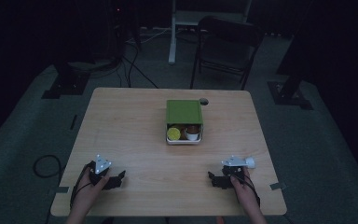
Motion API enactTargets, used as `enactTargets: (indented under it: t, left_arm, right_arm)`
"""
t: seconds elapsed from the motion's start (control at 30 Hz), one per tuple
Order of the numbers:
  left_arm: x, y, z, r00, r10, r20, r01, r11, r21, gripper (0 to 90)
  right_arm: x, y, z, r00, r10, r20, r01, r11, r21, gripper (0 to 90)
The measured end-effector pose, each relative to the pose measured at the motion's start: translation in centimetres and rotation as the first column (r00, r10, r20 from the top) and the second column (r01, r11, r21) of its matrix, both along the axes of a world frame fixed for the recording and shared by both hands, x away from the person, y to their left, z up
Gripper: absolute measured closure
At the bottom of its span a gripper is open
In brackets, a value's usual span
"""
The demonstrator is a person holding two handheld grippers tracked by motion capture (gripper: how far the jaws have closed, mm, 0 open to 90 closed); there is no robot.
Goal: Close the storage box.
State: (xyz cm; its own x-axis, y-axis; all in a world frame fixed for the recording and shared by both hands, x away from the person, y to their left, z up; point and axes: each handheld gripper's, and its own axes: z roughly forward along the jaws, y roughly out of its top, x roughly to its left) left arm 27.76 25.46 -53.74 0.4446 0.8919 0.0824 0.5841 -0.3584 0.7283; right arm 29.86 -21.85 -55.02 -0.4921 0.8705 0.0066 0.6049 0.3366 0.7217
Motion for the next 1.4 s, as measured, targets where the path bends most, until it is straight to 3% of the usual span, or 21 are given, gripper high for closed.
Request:
enactTargets:
  t: [0.1,0.37,0.7,0.9,1.17,1.27,1.3,1.4]
  left_arm:
    - [-0.1,0.4,-0.1,0.9995,0.025,-0.018,-0.024,0.9996,0.014,14.9]
    - [-0.1,1.9,-0.1,0.9944,0.105,-0.011,-0.105,0.9942,0.024,14.9]
    - [-0.4,3.8,-0.5,0.9869,0.16,-0.02,-0.16,0.9867,0.032,14.9]
    - [-0.5,4.4,-0.8,0.9808,0.19,-0.045,-0.191,0.9809,-0.035,14.9]
    - [-0.4,4.4,-0.8,0.9759,0.21,-0.059,-0.213,0.9757,-0.05,14.4]
    - [-0.5,4.4,-0.8,0.9721,0.226,-0.061,-0.23,0.972,-0.05,12.2]
    - [-0.5,4.2,-0.8,0.9625,0.263,-0.067,-0.266,0.9628,-0.046,10.4]
    - [-0.6,4.0,-0.9,0.9564,0.284,-0.068,-0.287,0.9567,-0.046,9.7]
  right_arm:
    - [0.0,0.0,0.0,1.0,0.0,0.0,0.0,1.0,0.0,10.7]
    - [0.0,0.0,0.0,1.0,0.0,0.0,0.0,1.0,0.0,10.8]
    - [0.0,0.0,0.0,1.0,0.0,0.0,0.0,1.0,0.001,10.8]
    - [0.0,0.0,0.0,1.0,0.0,0.0,0.0,1.0,0.001,10.7]
    - [0.0,0.0,0.0,1.0,0.0,0.0,0.0,1.0,0.001,10.8]
    - [0.0,0.0,0.0,1.0,0.0,0.001,0.0,1.0,0.001,10.7]
    - [0.0,0.0,0.0,1.0,0.0,0.001,0.0,1.0,0.001,10.7]
    - [0.0,0.0,0.0,1.0,0.0,0.001,0.0,1.0,0.001,10.7]
